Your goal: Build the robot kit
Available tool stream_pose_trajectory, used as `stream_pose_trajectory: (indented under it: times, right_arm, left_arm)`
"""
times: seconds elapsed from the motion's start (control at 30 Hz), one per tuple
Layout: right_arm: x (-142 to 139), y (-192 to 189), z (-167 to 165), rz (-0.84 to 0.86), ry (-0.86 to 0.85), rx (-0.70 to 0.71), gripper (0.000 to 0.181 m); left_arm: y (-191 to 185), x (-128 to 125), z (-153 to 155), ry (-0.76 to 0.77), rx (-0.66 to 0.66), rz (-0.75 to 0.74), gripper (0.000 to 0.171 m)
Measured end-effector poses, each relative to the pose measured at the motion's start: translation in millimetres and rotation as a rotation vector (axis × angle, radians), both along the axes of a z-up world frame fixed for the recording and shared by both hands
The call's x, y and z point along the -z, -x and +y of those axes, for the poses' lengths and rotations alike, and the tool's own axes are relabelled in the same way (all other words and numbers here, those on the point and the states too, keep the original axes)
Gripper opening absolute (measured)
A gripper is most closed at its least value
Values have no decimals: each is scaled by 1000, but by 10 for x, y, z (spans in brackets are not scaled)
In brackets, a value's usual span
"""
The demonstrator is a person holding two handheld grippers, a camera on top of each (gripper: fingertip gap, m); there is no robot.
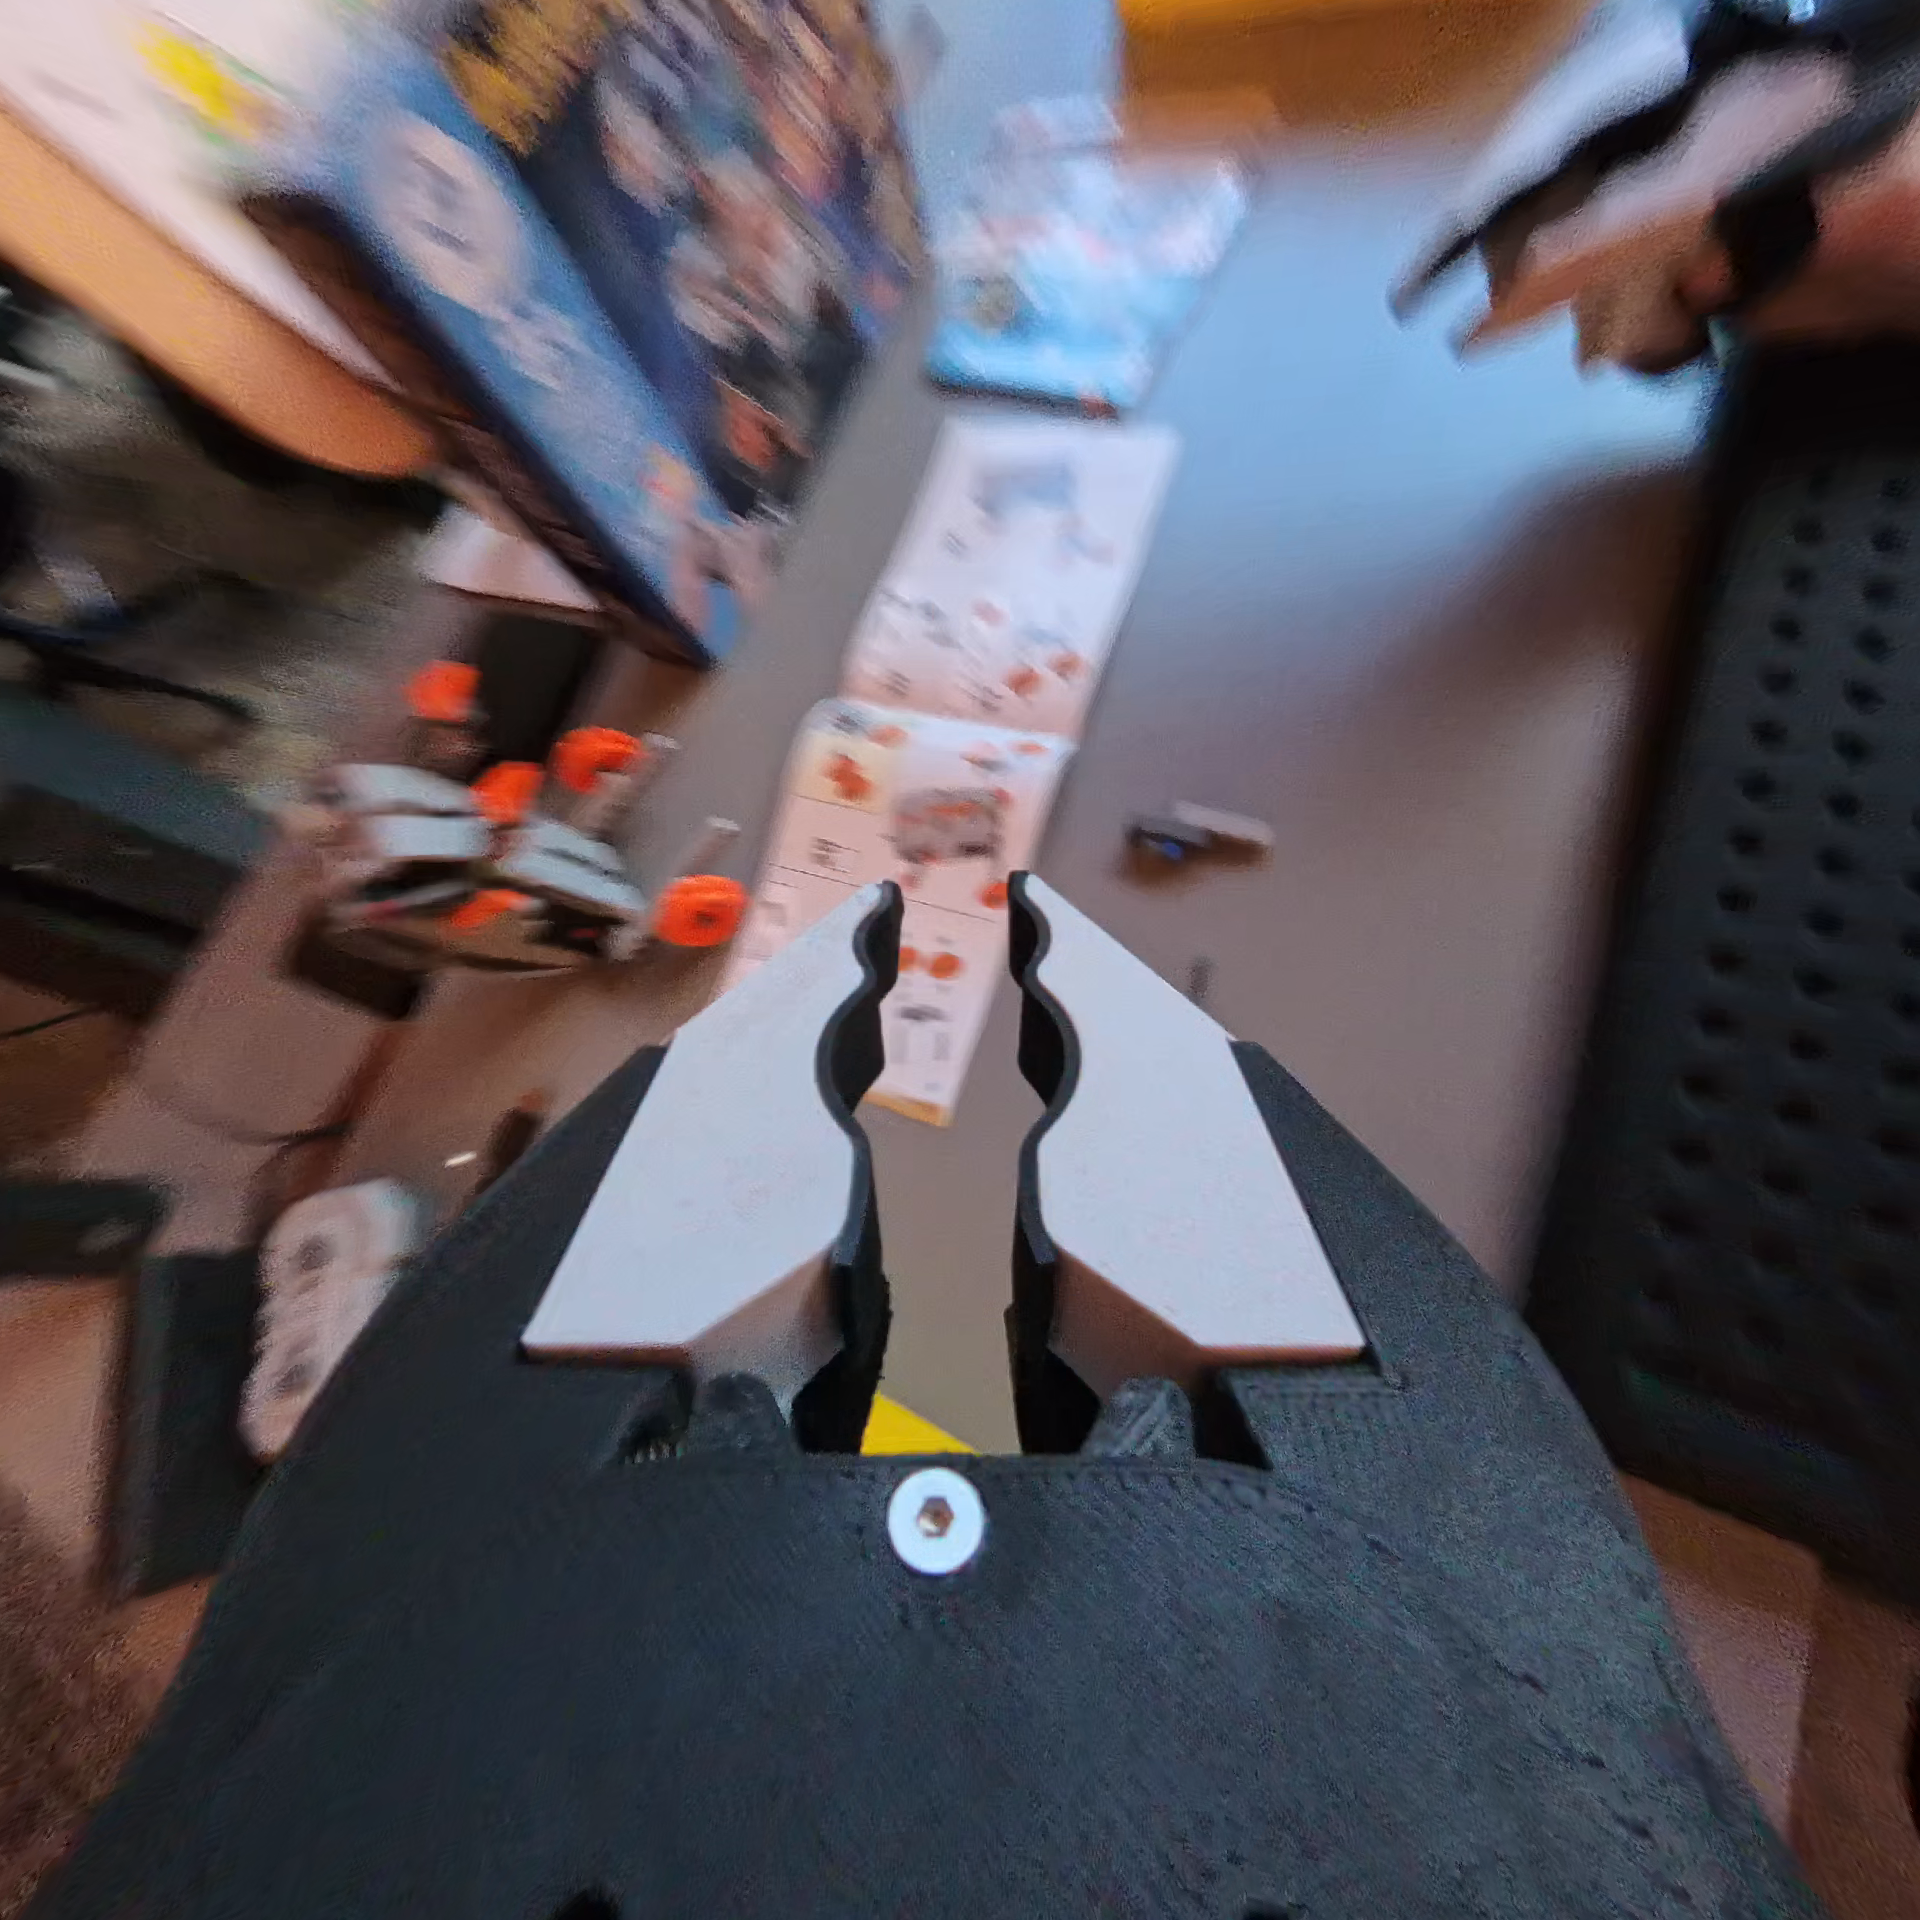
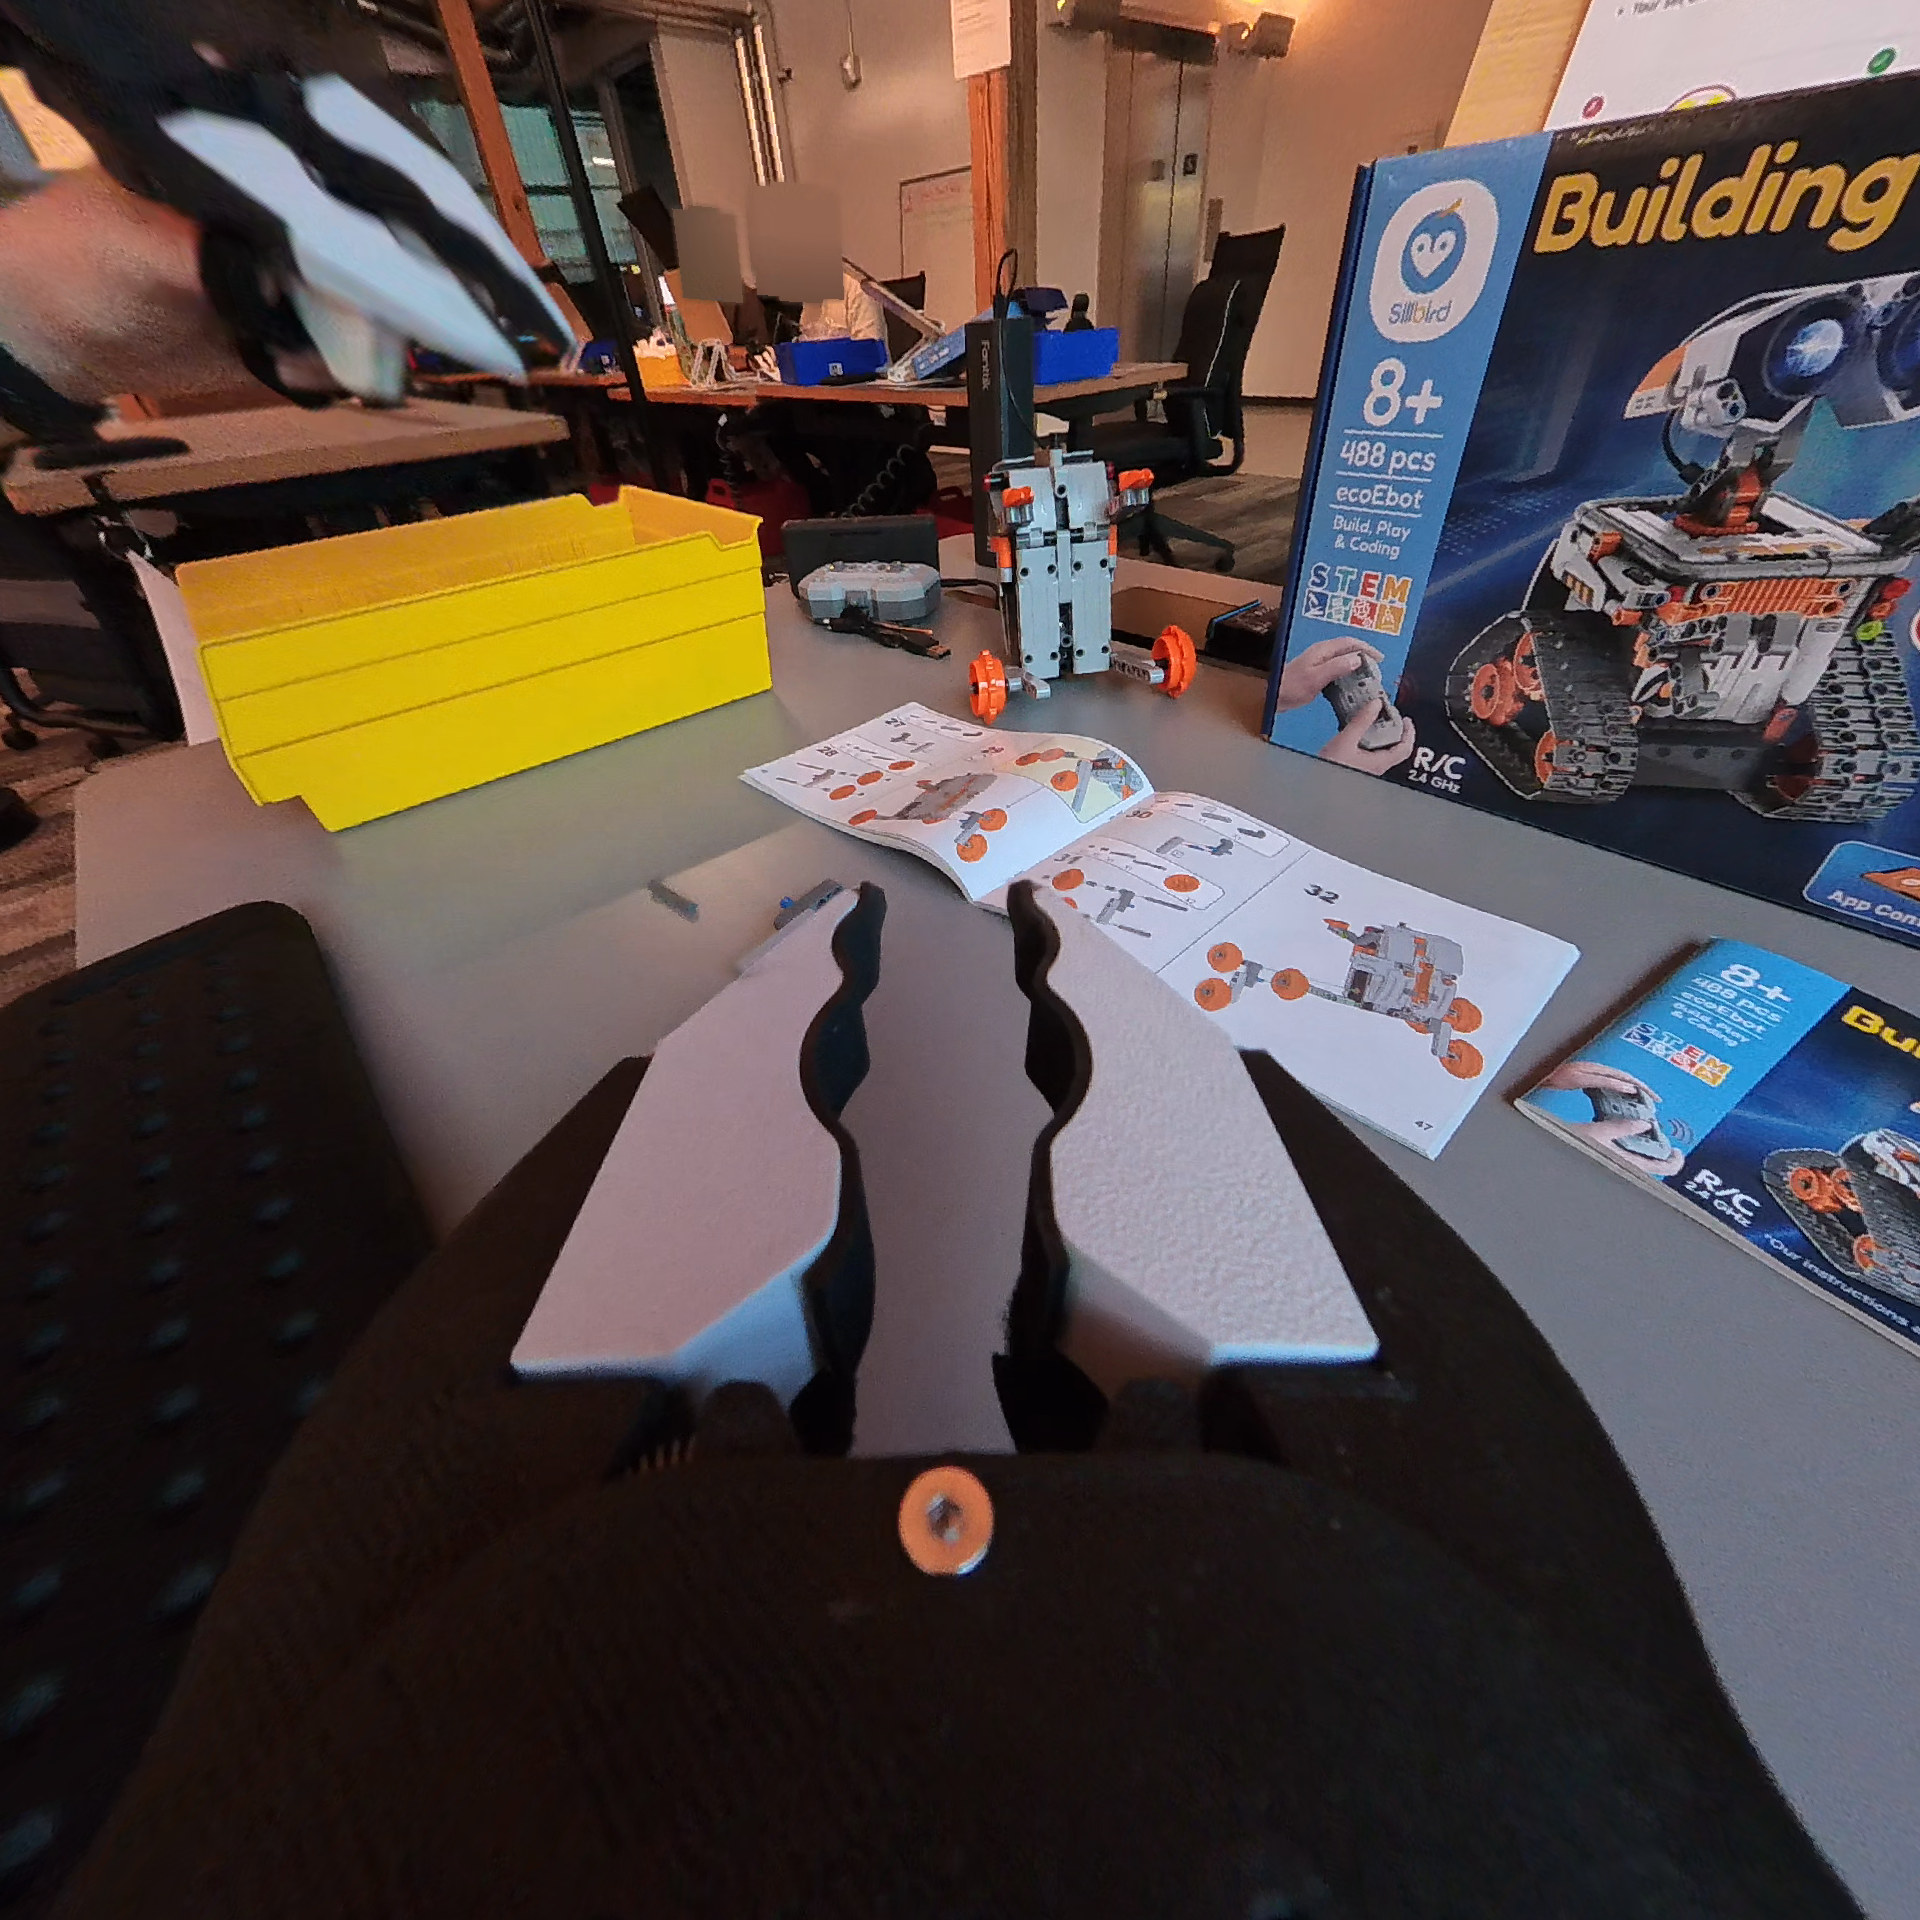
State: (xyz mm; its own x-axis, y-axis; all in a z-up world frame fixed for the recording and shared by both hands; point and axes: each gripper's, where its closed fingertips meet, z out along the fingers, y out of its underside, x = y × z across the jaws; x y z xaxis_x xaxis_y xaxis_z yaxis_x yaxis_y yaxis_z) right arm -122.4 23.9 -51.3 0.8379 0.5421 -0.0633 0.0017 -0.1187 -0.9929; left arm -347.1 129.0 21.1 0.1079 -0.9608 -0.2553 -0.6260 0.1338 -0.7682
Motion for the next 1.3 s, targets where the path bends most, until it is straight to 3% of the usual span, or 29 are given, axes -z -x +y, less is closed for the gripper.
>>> stream_pose_trajectory:
  times: [0.1,0.2,0.27,0.33,0.53,0.6,0.7,0.8,0.9,1.03,1.17,1.3]
  right_arm:
    - [6,-2,6,6,6,-1,24]
    - [23,8,14,-6,11,-1,24]
    - [46,13,20,-22,15,3,24]
    - [74,8,32,-39,22,10,24]
    - [149,-13,68,-62,48,26,24]
    - [164,-30,81,-68,52,37,24]
    - [185,-41,99,-71,60,41,24]
    - [195,-44,116,-77,62,45,24]
    - [219,-47,118,-88,67,49,24]
    - [216,-64,117,-99,57,61,24]
    - [217,-54,143,-103,52,63,24]
    - [251,-31,136,-147,50,66,24]
  left_arm:
    - [559,-583,224,-97,-171,-216,28]
    - [1146,-624,413,-70,-335,-302,31]
    - [1432,-370,473,46,-421,-264,51]
    - [1664,-47,482,148,-489,-181,57]
    - [2252,933,240,507,-690,243,57]
    - [2399,1151,110,606,-750,362,47]
    - [2363,1225,127,631,-749,355,39]
    - [2262,1193,334,495,-637,363,40]
    - [2285,1300,500,318,-475,498,30]
    - [2264,1364,695,228,-372,572,19]
    - [2104,1214,1032,243,-346,503,26]
    - [2076,1276,1187,358,-327,564,48]
